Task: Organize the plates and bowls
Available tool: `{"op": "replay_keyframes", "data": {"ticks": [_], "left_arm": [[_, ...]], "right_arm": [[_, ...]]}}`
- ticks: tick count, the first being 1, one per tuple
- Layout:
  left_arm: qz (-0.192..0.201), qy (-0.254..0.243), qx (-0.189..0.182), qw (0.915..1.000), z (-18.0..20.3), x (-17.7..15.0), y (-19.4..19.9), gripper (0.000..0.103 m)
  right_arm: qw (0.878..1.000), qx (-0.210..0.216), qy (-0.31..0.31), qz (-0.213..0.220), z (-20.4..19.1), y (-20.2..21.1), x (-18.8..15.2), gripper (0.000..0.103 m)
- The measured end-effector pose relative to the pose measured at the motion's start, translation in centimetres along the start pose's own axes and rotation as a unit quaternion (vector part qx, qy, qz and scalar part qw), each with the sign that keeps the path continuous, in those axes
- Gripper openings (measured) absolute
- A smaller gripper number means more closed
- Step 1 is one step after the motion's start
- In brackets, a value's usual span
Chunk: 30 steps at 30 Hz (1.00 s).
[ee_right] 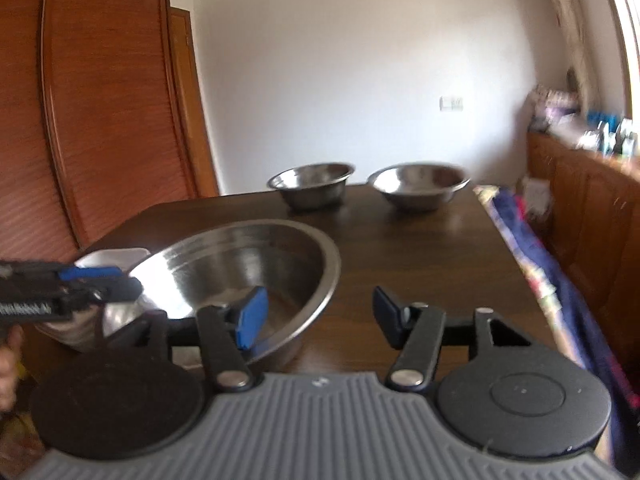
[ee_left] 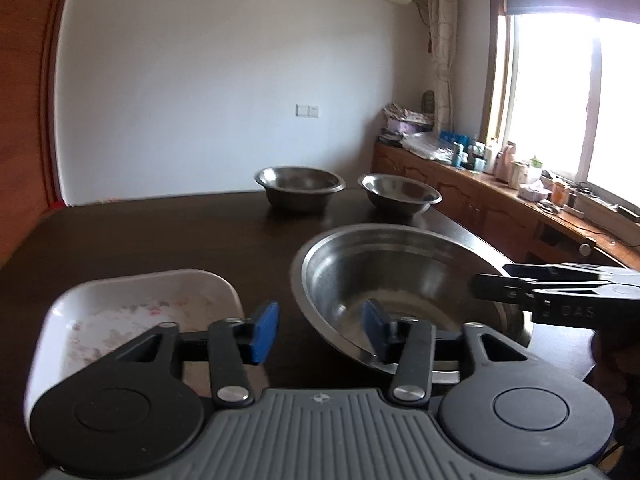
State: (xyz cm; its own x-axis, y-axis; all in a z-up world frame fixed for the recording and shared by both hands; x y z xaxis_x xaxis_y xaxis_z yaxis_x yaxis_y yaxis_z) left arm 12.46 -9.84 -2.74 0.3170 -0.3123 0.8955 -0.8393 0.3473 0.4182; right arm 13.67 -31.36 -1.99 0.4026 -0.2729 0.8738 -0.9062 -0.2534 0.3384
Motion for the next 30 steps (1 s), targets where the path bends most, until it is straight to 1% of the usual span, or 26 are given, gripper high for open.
{"op": "replay_keyframes", "data": {"ticks": [1, 3, 5, 7, 10, 12, 14, 16, 17, 19, 22, 27, 30], "left_arm": [[0.006, -0.001, 0.005, 1.0000, -0.1, 0.0, 0.4, 0.079], [0.015, 0.000, 0.010, 0.9998, -0.2, 0.1, 1.2, 0.082], [0.024, 0.002, 0.015, 0.9996, -0.4, 0.1, 1.9, 0.089], [0.030, -0.003, 0.021, 0.9993, -0.4, 0.0, 2.6, 0.092], [0.032, -0.013, 0.021, 0.9992, -0.4, 0.0, 3.3, 0.092], [0.037, -0.014, 0.025, 0.9989, -0.5, 0.1, 3.6, 0.092], [0.041, -0.015, 0.027, 0.9987, -0.6, 0.2, 4.0, 0.092], [0.045, -0.015, 0.029, 0.9985, -0.7, 0.4, 4.3, 0.092], [0.048, -0.016, 0.030, 0.9983, -0.7, 0.5, 4.5, 0.093], [0.052, -0.016, 0.032, 0.9980, -0.9, 0.8, 4.6, 0.096], [0.058, -0.012, 0.037, 0.9976, -1.2, 0.9, 4.7, 0.103], [0.061, -0.010, 0.043, 0.9972, -2.1, 1.7, 4.1, 0.103], [0.058, -0.012, 0.048, 0.9971, -2.9, 2.6, 3.3, 0.103]], "right_arm": [[1.000, -0.006, 0.007, 0.009, -0.1, 0.4, 0.0, 0.061], [0.999, -0.017, 0.012, 0.025, 0.0, 1.6, -0.1, 0.066], [0.999, -0.026, 0.013, 0.037, 0.1, 2.5, -0.2, 0.069], [0.998, -0.038, 0.017, 0.045, 0.1, 3.1, -0.3, 0.070], [0.997, -0.046, 0.017, 0.052, 0.5, 3.7, -0.3, 0.074], [0.997, -0.052, 0.016, 0.058, 0.7, 4.1, -0.3, 0.083], [0.997, -0.054, 0.014, 0.063, 0.9, 4.2, -0.2, 0.085], [0.997, -0.052, 0.011, 0.063, 1.1, 4.3, -0.1, 0.093], [0.997, -0.050, 0.012, 0.064, 1.1, 4.2, 0.0, 0.098], [0.997, -0.051, 0.012, 0.064, 1.1, 4.2, 0.2, 0.103], [0.996, -0.051, 0.018, 0.065, 0.9, 4.0, 0.5, 0.103], [0.997, -0.044, 0.014, 0.064, 0.8, 3.5, 1.4, 0.103], [0.997, -0.040, 0.023, 0.065, 0.4, 2.9, 2.4, 0.103]]}}
Point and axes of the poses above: each gripper's, at about its wrist camera, not at the fingertips, and y roughly against the way its jaws point, z to its right, x to its top, the point moved 3 cm from there along -y, roughly the way its jaws point, and after that the axes turned 14 degrees about -y, right-handed, at the moved point
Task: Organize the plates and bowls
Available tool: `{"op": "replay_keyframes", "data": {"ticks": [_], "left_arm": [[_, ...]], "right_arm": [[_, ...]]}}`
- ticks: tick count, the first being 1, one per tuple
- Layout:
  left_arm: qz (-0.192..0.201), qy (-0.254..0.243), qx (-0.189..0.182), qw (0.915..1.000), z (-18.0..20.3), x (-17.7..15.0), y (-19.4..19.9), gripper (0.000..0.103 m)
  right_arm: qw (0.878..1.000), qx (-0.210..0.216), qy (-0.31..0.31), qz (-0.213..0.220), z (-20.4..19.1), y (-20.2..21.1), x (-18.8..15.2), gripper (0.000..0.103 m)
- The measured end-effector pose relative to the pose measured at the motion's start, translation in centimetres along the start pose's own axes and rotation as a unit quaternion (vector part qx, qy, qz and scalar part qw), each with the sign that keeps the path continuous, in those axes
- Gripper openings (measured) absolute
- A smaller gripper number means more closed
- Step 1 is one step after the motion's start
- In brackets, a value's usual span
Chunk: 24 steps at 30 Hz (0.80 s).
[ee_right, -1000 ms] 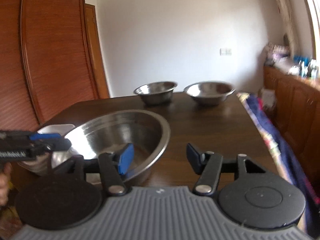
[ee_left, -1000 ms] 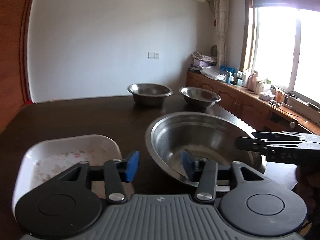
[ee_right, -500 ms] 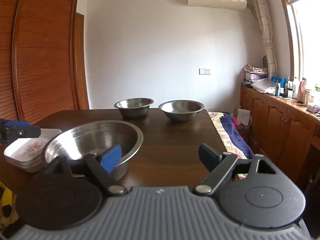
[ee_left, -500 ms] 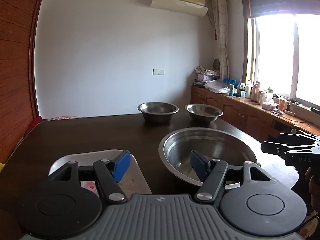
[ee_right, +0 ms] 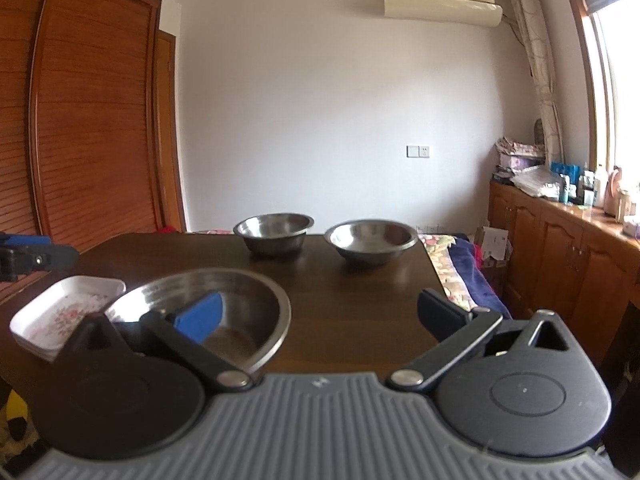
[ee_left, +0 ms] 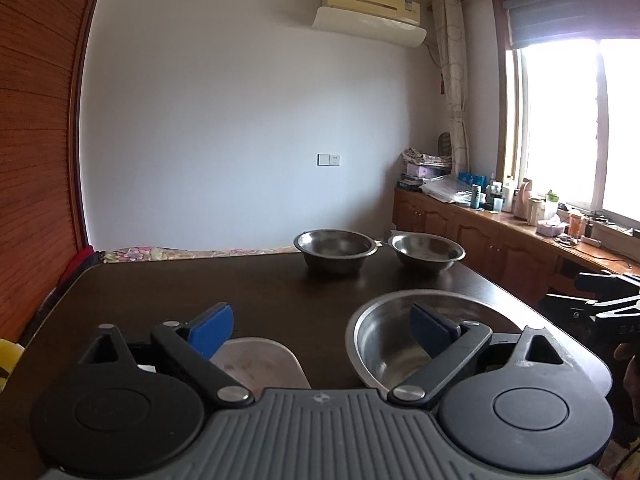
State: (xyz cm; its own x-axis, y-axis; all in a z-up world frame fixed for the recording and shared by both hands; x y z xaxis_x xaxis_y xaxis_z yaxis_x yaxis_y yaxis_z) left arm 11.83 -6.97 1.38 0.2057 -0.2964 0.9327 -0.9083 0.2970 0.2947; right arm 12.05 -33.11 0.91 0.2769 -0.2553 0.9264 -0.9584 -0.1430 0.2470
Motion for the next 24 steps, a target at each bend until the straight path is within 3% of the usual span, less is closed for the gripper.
{"op": "replay_keyframes", "data": {"ticks": [15, 24], "left_arm": [[-0.030, -0.025, 0.009, 0.9992, -3.2, 4.9, -8.8, 0.103], [-0.055, -0.043, 0.000, 0.9975, -4.2, 7.8, -13.7, 0.103]], "right_arm": [[0.996, 0.039, 0.078, -0.023, -1.5, -8.4, 7.0, 0.103], [0.992, 0.082, 0.052, -0.075, -0.9, -15.7, 10.6, 0.103]]}}
Point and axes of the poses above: each gripper's, at about its wrist camera, not at the fingertips, and y roughly against the way its jaws point, z to its right, x to its top, the point moved 3 cm from there along -y, roughly the way its jaws point, and after that the axes turned 14 degrees about -y, right-handed, at the moved point
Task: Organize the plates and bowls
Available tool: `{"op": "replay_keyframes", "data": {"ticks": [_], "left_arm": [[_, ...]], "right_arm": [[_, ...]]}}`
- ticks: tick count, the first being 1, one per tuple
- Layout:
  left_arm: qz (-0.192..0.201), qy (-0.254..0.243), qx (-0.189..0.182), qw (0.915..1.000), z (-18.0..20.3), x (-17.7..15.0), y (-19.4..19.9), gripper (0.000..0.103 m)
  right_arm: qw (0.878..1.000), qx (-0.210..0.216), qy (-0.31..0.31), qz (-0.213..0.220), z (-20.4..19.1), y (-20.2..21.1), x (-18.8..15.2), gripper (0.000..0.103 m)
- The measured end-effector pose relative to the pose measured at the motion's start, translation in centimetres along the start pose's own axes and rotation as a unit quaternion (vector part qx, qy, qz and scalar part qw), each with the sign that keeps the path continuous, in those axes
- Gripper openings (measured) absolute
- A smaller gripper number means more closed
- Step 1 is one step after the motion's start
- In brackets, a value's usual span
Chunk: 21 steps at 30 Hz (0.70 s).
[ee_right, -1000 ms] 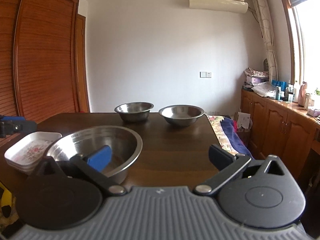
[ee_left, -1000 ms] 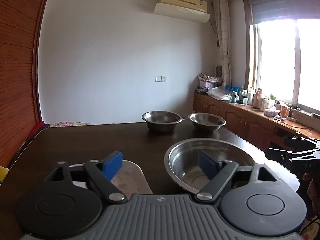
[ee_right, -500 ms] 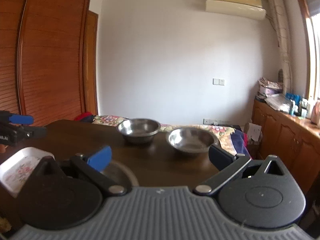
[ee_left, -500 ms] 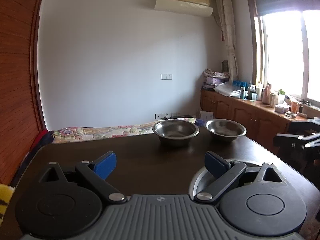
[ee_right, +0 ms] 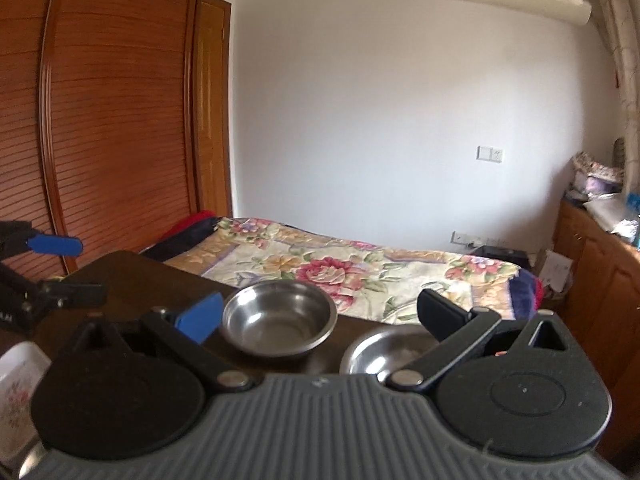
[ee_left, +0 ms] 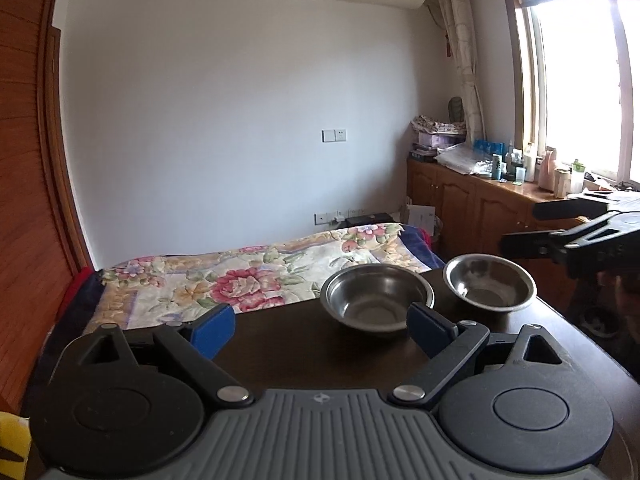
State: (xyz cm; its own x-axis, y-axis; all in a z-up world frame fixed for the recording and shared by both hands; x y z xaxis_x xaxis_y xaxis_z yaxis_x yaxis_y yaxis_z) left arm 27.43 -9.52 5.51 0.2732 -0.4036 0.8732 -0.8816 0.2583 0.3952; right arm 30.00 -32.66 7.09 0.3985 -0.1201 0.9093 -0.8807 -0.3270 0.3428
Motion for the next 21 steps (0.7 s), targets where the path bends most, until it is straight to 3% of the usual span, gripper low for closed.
{"op": "replay_keyframes", "data": {"ticks": [1, 3, 5, 8, 13, 21], "left_arm": [[-0.004, -0.001, -0.002, 1.0000, -0.1, 0.2, -0.6, 0.103], [-0.013, -0.006, -0.005, 0.9999, -0.3, 0.6, -2.0, 0.103], [-0.022, -0.002, -0.009, 0.9997, -0.6, 0.7, -3.2, 0.103], [-0.033, 0.012, -0.021, 0.9992, -1.3, 0.8, -5.0, 0.103], [-0.059, 0.018, -0.038, 0.9974, -1.8, 0.7, -8.0, 0.090], [-0.097, 0.037, -0.061, 0.9927, -2.0, 0.2, -12.4, 0.082]], "right_arm": [[1.000, 0.002, -0.001, -0.009, 0.2, -0.9, 0.3, 0.102], [1.000, 0.002, 0.000, -0.027, 0.4, -2.6, 0.3, 0.088], [0.999, 0.005, -0.004, -0.048, 0.7, -4.4, 0.3, 0.084], [0.996, 0.017, -0.028, -0.084, 1.0, -7.0, -0.1, 0.062], [0.992, 0.006, -0.034, -0.123, 1.4, -10.3, -0.5, 0.057], [0.984, 0.000, -0.048, -0.171, 2.0, -12.9, -0.9, 0.051]]}}
Point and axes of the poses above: each gripper's, at about its wrist camera, not at the fingertips, and y roughly against the way its jaws point, z to its right, x to its top, the point moved 3 cm from there along -y, roughly the way its jaws point, and after that the axes turned 14 degrees about -y, right-handed, at the moved point
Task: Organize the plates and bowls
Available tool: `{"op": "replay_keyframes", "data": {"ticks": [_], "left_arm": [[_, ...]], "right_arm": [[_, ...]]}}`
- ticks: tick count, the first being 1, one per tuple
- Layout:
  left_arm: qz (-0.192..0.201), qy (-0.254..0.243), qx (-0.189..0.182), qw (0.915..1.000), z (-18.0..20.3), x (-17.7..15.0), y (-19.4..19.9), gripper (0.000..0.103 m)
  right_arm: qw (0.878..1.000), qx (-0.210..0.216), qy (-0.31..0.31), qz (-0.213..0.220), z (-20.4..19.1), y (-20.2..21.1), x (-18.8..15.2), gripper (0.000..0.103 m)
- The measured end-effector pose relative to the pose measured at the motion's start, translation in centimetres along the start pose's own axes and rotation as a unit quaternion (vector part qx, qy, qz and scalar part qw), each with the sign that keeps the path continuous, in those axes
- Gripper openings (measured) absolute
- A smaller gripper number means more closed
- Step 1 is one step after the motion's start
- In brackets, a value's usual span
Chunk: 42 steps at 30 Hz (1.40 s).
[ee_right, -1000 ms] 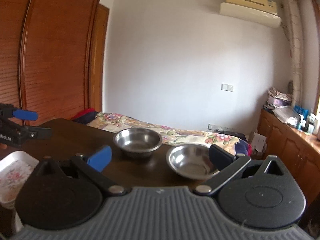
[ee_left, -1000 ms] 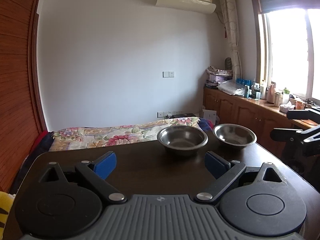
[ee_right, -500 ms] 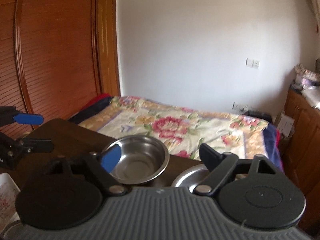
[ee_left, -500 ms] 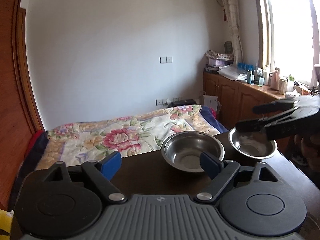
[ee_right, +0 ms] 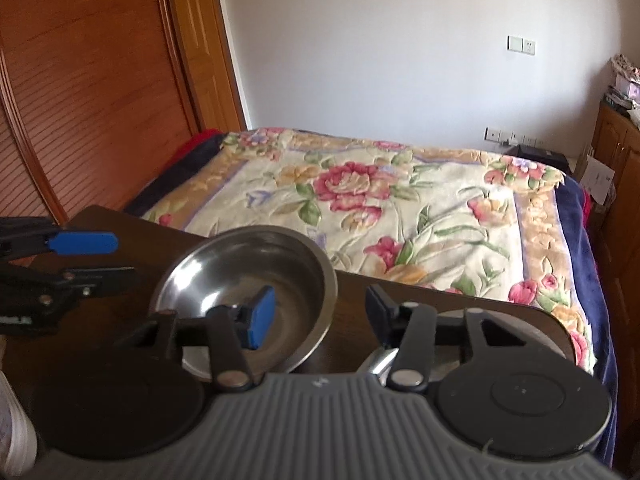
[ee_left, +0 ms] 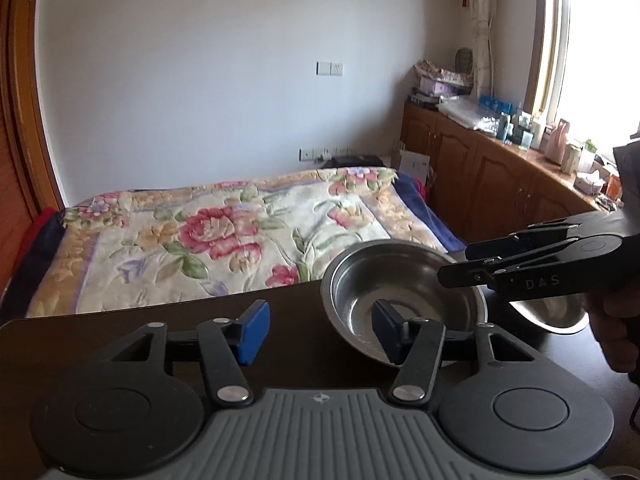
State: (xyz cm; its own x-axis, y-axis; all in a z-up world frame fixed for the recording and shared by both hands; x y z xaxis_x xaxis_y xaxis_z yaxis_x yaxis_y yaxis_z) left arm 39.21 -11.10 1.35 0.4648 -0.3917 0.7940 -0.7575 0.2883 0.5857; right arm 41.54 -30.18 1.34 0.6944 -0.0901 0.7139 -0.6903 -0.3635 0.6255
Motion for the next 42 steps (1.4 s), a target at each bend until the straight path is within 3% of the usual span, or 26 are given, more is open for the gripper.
{"op": "replay_keyframes", "data": {"ticks": [7, 11, 27, 30, 35, 42], "left_arm": [[-0.014, 0.000, -0.019, 0.9997, 0.2, -0.2, -1.6, 0.077], [-0.027, 0.001, -0.045, 0.9986, 0.5, -0.3, -2.0, 0.055], [-0.036, 0.011, -0.054, 0.9978, 0.6, -0.8, -2.6, 0.052], [-0.035, 0.021, -0.055, 0.9977, 0.4, -0.9, -2.4, 0.047], [-0.015, 0.029, -0.064, 0.9974, 0.4, -0.9, -0.6, 0.041], [0.020, 0.025, -0.054, 0.9981, 1.4, -0.7, 2.7, 0.041]], "right_arm": [[1.000, 0.002, -0.002, -0.025, -0.1, -0.8, 0.0, 0.034], [1.000, 0.000, -0.003, -0.031, -0.3, -1.0, -0.2, 0.018], [0.999, -0.001, -0.004, -0.034, -0.5, -1.3, -0.8, 0.017], [1.000, -0.007, 0.005, -0.029, -0.8, -1.0, -1.0, 0.015], [1.000, 0.007, -0.020, -0.007, -0.5, 0.5, -0.4, 0.012], [0.999, 0.009, -0.015, 0.027, -1.6, 3.5, -0.7, 0.012]]}}
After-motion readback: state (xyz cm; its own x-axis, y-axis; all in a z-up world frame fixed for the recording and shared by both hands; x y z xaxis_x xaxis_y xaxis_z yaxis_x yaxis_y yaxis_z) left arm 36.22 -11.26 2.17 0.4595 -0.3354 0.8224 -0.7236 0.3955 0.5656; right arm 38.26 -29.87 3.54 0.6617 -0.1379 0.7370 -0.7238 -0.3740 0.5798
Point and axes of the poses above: each gripper's, at about its wrist camera, not at the fingertips, and y roughly against the way its jaws point, z to its right, x to its top, the point moved 3 cm from there along -y, roughly the way its jaws point, and after that the axes turned 14 degrees about -y, right-handed, at the moved point
